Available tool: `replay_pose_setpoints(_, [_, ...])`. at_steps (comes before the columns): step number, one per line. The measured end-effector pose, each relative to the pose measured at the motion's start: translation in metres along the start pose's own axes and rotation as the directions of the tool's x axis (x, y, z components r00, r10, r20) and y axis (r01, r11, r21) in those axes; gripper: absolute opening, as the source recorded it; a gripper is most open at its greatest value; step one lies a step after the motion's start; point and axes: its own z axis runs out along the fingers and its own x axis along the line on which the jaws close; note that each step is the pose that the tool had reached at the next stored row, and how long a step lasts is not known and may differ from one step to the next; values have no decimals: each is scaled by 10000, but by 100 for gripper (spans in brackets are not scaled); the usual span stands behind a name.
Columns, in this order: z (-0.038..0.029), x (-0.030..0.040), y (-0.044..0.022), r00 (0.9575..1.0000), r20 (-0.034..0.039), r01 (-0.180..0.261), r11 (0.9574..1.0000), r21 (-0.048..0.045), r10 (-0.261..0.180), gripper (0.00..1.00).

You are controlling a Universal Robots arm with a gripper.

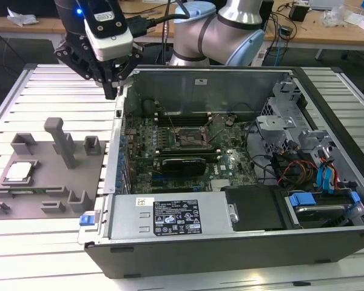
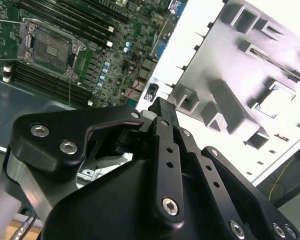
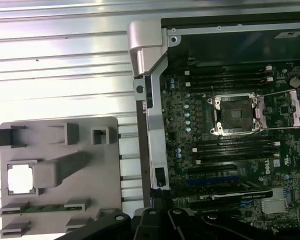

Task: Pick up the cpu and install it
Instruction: 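Reach for the cpu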

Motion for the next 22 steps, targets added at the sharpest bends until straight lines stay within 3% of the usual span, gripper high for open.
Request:
replay_pose_setpoints(12, [-7, 248, -18, 10000, 38, 2, 10000, -4, -2, 11])
replay_pose_setpoints(14, [-9, 336, -24, 10000, 52, 3, 10000, -4, -3, 11])
replay_pose_setpoints(22, [-15, 545, -39, 10000, 79, 4, 10000, -6, -4, 11])
